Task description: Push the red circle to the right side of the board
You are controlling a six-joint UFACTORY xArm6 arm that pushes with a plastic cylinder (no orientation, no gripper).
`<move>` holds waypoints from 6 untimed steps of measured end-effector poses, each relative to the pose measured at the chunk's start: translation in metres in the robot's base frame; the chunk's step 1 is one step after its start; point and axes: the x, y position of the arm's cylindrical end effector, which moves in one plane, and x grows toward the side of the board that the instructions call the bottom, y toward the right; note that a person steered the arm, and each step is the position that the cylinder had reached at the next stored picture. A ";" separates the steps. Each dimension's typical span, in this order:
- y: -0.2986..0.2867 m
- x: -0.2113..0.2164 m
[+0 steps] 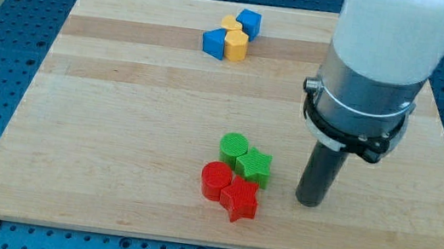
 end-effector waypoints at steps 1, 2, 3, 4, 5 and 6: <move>-0.015 0.055; -0.018 0.055; -0.024 0.056; -0.076 0.055; -0.128 0.055; -0.155 0.055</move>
